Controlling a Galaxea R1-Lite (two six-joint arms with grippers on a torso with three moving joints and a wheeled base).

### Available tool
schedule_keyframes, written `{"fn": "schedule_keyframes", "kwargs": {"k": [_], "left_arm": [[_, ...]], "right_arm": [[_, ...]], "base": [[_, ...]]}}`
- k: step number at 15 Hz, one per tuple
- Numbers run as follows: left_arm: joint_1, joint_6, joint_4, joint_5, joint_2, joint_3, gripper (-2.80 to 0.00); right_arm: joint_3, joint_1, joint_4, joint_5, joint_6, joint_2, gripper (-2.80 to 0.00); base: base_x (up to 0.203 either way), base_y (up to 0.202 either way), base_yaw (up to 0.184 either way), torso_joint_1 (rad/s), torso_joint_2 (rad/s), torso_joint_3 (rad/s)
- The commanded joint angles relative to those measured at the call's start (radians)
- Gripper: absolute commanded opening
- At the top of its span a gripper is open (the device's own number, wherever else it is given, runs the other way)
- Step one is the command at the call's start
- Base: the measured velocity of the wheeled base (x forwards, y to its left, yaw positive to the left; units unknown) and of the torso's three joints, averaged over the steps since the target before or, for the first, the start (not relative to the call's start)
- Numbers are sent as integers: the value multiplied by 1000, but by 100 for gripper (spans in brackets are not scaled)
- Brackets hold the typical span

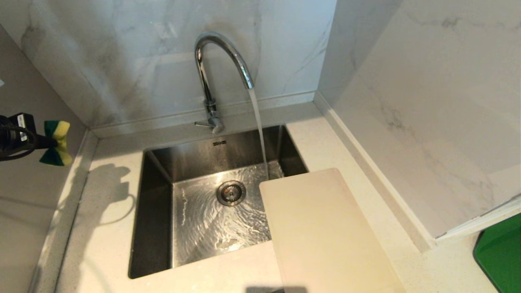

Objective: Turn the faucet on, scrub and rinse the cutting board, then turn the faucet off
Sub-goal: Pick up the cutting board

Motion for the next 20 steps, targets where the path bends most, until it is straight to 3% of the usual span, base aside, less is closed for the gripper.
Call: {"fn": "schedule_keyframes", "kwargs": {"k": [1, 7, 13, 16, 20], "left_arm": [[0, -1, 2, -1, -1, -14, -280], [0, -15, 4, -2, 4, -44, -280], [-7, -22, 4, -4, 11, -59, -280], [-19, -33, 4, -2, 14, -59, -280], [-30, -53, 4, -3, 30, -67, -280]], "right_arm": [[-144, 1, 35, 26, -1, 88, -280], [-589, 2, 57, 146, -2, 494, -280], [-998, 2, 140, 179, -29, 885, -280], [-1045, 2, 198, 202, -85, 986, -280], [-973, 8, 200, 212, -163, 1062, -280]], "base": [[0, 0, 0, 0, 0, 0], [0, 0, 0, 0, 0, 0], [0, 0, 0, 0, 0, 0], [0, 0, 0, 0, 0, 0], [0, 0, 0, 0, 0, 0]]}}
